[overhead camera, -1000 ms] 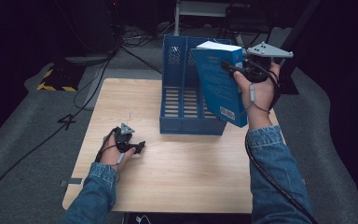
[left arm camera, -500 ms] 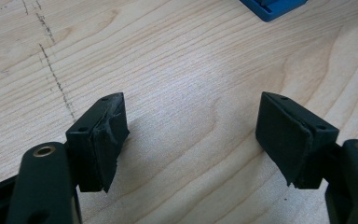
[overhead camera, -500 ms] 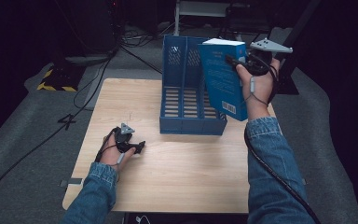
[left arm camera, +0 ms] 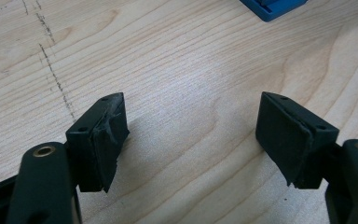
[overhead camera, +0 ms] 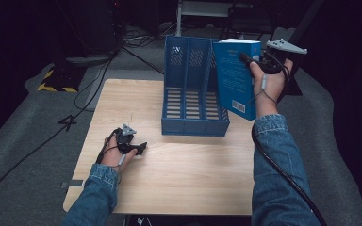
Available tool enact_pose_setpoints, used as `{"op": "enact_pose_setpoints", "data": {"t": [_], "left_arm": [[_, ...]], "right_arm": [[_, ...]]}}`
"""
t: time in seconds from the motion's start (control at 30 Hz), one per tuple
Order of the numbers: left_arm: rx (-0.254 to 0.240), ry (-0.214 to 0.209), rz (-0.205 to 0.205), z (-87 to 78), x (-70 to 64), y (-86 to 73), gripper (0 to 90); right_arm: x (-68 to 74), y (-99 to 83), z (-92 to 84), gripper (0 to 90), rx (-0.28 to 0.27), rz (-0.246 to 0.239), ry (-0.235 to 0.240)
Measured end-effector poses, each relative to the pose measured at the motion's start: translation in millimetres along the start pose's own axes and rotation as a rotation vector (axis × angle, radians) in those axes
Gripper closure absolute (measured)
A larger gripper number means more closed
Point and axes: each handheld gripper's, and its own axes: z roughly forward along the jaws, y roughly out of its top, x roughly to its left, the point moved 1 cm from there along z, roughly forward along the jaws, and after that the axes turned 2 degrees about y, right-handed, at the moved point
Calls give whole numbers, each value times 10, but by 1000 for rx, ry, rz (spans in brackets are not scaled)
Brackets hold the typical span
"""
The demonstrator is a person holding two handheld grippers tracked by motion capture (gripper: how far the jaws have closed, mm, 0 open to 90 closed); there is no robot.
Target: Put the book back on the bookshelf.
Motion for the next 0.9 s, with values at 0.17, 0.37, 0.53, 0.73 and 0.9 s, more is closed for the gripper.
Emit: {"op": "enact_pose_setpoints", "data": {"t": [0.17,0.37,0.53,0.73,0.9], "left_arm": [[0,0,0,0,0,0,256],[0,0,1,0,0,0,256],[2,-4,-2,-2,0,0,256],[4,-4,1,-3,2,0,255],[1,1,3,-2,2,0,255]], "right_arm": [[44,9,54,613,11,30,-47],[202,25,163,613,32,33,-74],[290,30,252,613,-12,39,-54],[346,78,336,613,-44,46,-53],[312,68,462,613,-51,102,-26]]}}
